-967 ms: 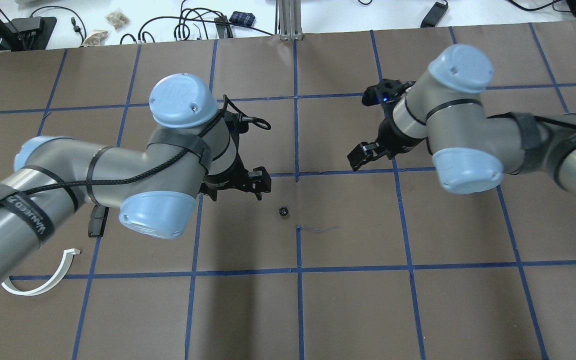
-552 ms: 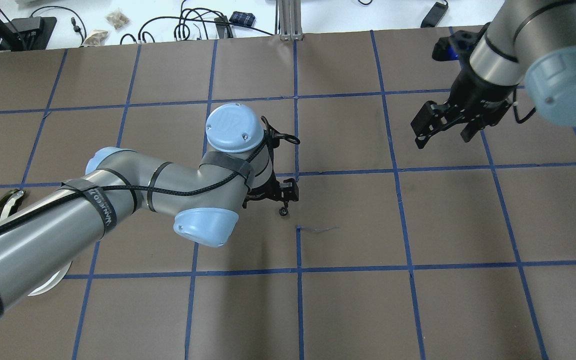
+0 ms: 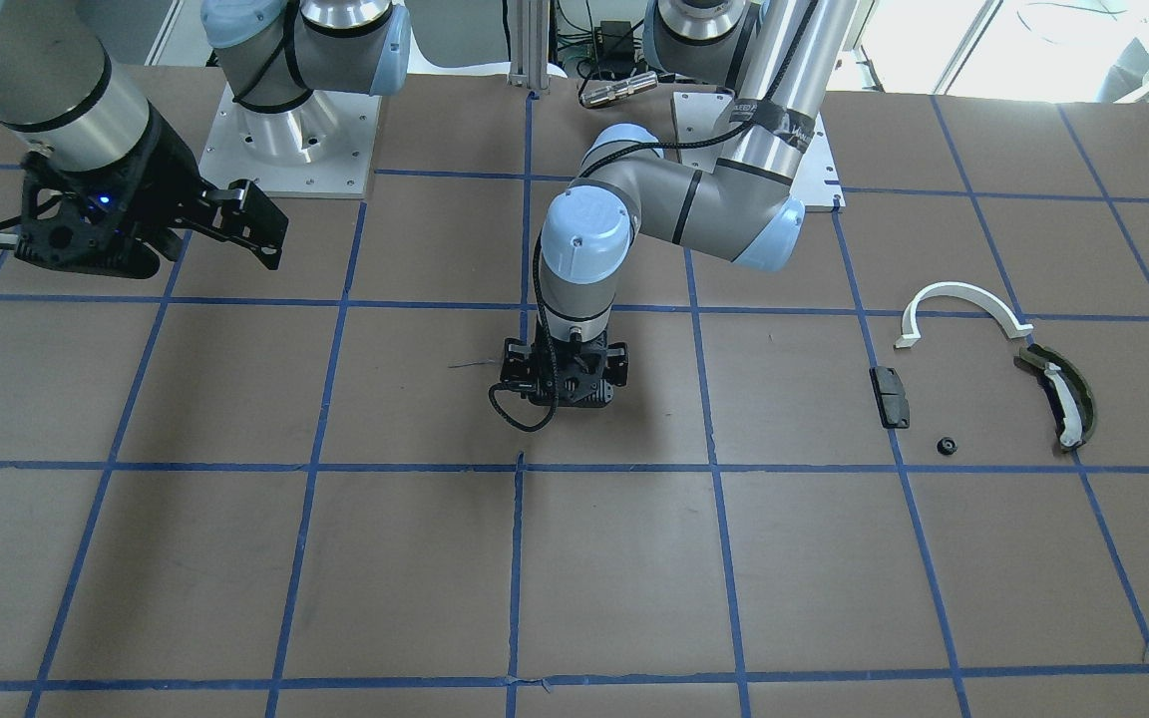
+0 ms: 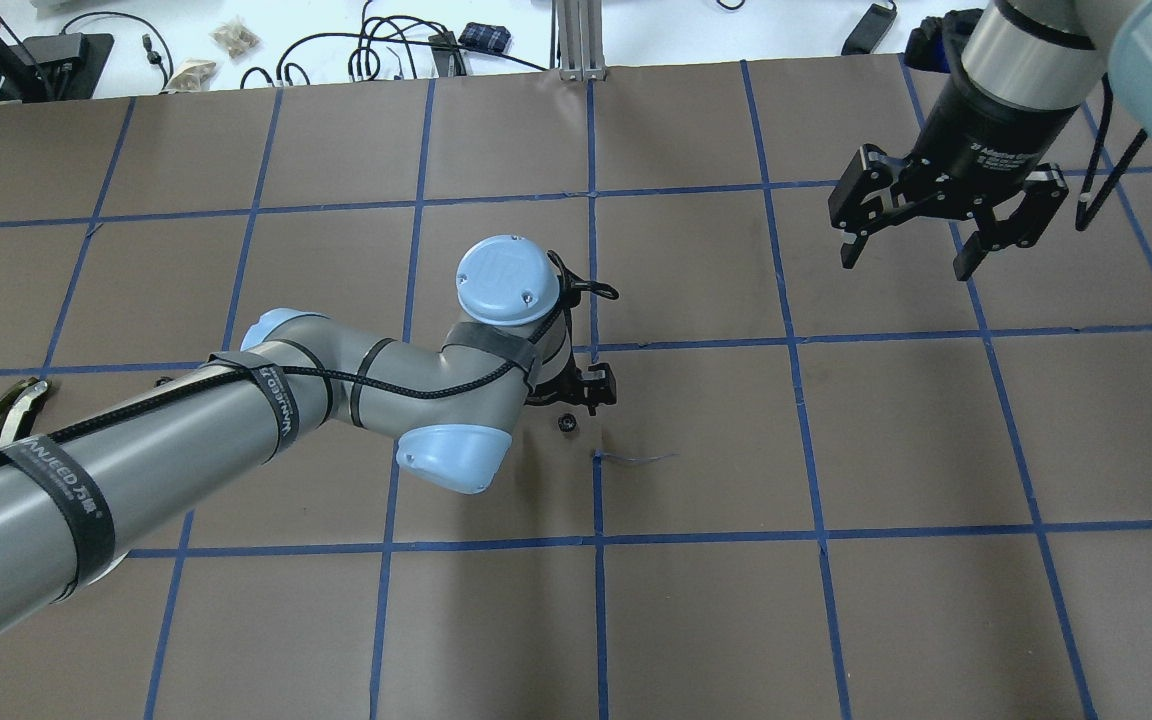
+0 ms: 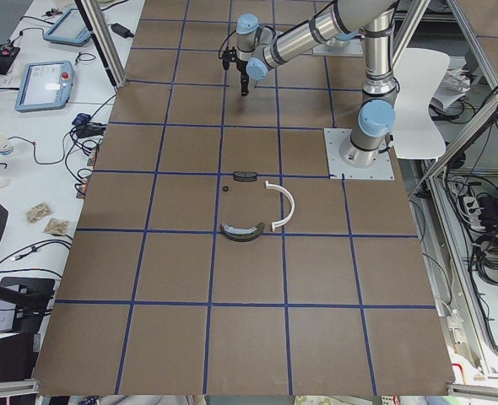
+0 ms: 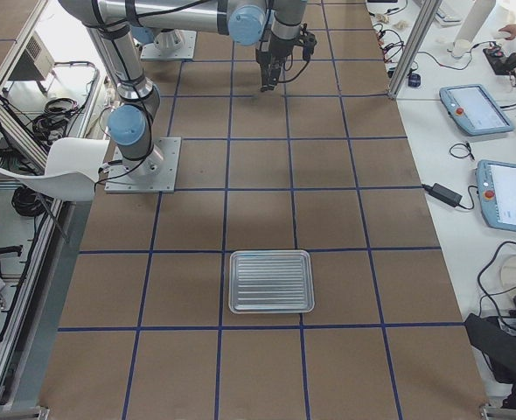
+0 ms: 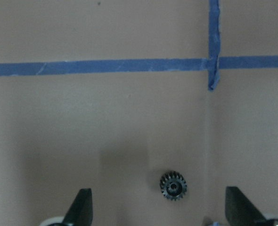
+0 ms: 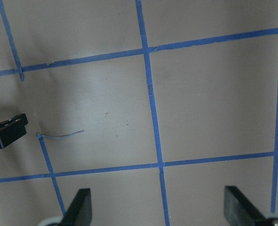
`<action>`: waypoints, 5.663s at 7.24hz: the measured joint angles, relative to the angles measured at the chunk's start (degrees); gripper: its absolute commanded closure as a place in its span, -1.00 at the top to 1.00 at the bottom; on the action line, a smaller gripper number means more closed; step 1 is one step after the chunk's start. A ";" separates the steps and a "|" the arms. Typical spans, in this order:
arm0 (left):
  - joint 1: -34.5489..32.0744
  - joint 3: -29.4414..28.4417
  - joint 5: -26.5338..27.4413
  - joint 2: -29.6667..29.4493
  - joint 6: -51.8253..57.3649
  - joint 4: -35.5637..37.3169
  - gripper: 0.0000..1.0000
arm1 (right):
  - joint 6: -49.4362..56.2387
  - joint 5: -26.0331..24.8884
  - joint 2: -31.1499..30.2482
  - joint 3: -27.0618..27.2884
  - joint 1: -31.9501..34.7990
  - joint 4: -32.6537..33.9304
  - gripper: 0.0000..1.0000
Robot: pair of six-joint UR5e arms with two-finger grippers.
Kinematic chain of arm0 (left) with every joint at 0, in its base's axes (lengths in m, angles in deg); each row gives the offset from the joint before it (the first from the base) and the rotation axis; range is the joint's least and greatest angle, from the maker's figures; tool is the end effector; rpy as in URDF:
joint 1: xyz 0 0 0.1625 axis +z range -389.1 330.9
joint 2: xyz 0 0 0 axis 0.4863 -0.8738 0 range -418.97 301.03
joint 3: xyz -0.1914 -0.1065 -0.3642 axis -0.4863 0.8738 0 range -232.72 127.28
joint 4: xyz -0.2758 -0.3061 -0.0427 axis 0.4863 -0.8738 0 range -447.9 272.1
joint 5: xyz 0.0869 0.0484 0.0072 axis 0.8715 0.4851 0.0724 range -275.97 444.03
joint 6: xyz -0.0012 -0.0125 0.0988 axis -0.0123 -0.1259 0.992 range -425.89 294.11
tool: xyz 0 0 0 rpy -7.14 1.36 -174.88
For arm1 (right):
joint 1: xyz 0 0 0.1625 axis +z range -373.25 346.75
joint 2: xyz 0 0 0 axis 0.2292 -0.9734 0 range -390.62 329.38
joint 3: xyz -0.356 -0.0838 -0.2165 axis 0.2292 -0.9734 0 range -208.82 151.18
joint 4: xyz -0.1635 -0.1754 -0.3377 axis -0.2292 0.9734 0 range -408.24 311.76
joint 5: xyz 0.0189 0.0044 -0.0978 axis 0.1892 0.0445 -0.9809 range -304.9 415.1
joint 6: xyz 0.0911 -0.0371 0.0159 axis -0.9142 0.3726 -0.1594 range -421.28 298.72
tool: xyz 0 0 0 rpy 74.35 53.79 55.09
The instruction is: Place bearing gear from tray to pile
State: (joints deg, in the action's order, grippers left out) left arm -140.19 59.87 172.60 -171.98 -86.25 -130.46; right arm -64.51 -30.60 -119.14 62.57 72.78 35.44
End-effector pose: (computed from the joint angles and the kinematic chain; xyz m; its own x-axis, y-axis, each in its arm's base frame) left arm -0.3223 -0.4581 0.1772 -0.9993 0.0134 0.0346 0.0127 0.9997 -0.0215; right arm 0.1068 -0.4938 0.4536 -0.9885 0.1363 -0.0649 0.1242 0.9787 0.1637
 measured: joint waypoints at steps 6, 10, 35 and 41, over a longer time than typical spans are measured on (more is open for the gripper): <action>-1.37 0.12 0.11 -0.75 0.03 0.34 -1.00 | -0.70 -2.21 -1.95 1.64 1.22 2.51 1.00; 2.64 -1.43 0.75 5.11 8.96 -3.48 -1.00 | -2.66 -3.95 -2.78 1.53 1.48 3.20 1.00; 23.44 -30.38 4.34 18.87 22.86 -55.34 1.00 | -3.76 -4.04 -2.71 1.46 1.95 4.30 1.00; 17.78 -15.47 4.00 25.90 14.67 -37.47 1.00 | -3.79 -4.10 -2.71 1.34 1.95 4.29 1.00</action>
State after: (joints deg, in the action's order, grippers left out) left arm -122.42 44.41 176.60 -146.08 -71.58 -167.93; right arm -68.29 -34.70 -121.85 63.90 74.73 39.73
